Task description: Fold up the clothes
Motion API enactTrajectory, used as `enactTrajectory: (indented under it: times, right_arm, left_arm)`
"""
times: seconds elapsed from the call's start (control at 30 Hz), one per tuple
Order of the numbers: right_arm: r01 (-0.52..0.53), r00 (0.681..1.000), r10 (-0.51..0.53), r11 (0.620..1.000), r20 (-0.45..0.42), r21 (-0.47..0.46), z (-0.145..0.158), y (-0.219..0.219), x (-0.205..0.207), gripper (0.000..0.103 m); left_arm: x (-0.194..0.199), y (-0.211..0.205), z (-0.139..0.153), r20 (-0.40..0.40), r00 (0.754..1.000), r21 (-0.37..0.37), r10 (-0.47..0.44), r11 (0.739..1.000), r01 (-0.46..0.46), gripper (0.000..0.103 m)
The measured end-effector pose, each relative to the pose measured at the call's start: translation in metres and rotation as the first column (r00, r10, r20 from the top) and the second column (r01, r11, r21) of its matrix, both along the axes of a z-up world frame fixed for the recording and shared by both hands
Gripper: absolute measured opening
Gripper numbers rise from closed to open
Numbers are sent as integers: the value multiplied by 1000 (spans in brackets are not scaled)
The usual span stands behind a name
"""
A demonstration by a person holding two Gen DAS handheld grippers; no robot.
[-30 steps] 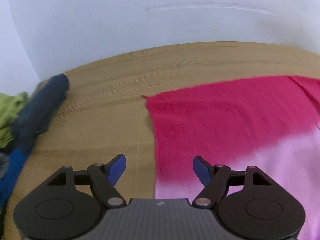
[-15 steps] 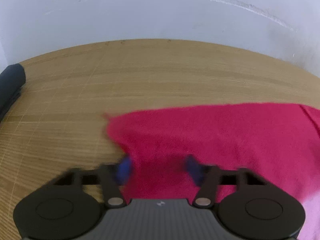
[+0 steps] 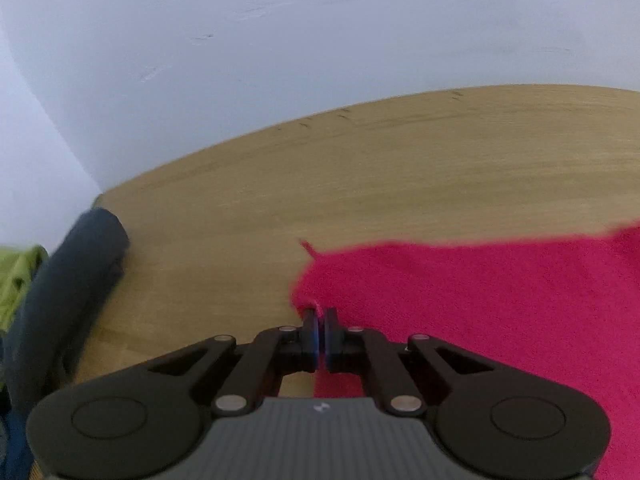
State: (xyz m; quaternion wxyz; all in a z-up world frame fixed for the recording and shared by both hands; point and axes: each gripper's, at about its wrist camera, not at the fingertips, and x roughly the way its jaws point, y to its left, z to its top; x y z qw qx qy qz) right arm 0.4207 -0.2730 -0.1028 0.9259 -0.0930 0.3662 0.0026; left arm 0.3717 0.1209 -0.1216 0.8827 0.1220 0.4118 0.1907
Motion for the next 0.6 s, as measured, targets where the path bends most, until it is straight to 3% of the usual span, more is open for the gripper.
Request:
enactTrajectory:
  times: [0.2, 0.4, 0.5, 0.6]
  right_arm:
    - [46, 999, -45, 994, 19, -94, -4, 23, 29, 6]
    - [69, 997, -69, 998, 21, -9, 17, 6, -8, 8]
    - [16, 999, -18, 998, 29, 52, 37, 0, -54, 10]
    - [-73, 997, 73, 995, 3, 74, 52, 8, -106, 33]
  left_arm:
    - [25, -10, -4, -13, 1000, 101, 1, 995, 0, 7]
    - [-11, 19, 22, 37, 999, -54, 34, 998, -32, 15]
    - [-51, 26, 41, 52, 998, -86, -33, 996, 38, 22]
    - [-104, 26, 57, 67, 991, -86, -116, 989, 121, 40]
